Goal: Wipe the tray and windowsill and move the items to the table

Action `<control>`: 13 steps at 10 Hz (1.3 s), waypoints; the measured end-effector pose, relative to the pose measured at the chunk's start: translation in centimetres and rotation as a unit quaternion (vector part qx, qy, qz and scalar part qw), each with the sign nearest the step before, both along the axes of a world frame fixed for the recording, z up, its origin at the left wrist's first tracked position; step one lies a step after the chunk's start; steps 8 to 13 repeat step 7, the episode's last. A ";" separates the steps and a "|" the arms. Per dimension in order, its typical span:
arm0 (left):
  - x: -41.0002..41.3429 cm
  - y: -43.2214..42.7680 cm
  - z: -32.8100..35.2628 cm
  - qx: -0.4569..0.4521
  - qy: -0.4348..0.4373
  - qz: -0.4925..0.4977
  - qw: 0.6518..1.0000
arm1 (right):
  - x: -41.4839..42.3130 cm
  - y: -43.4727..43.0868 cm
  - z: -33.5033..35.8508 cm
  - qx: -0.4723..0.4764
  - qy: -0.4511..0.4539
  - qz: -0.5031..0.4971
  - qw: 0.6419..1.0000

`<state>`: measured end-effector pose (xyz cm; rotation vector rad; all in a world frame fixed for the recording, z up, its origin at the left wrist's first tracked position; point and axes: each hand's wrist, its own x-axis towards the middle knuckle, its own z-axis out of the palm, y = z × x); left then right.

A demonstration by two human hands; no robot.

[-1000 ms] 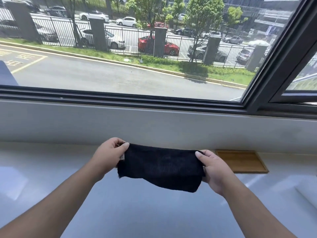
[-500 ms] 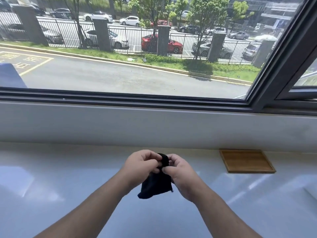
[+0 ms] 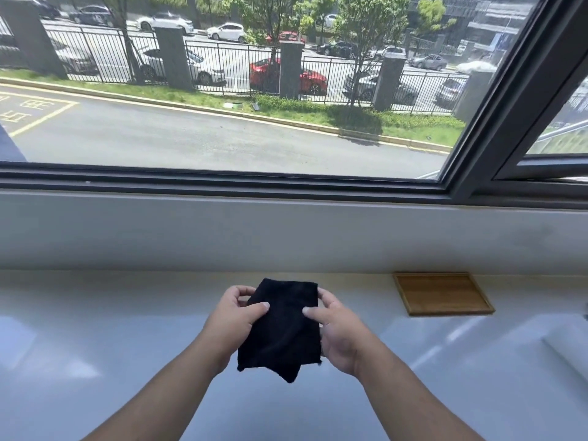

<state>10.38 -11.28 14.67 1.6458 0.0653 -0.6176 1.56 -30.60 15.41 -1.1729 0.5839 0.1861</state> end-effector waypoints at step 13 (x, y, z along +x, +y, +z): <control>-4.2 0.5 -13.3 0.356 -0.237 -0.250 0.869 | -3.0 3.2 -13.4 -0.577 0.019 0.264 0.772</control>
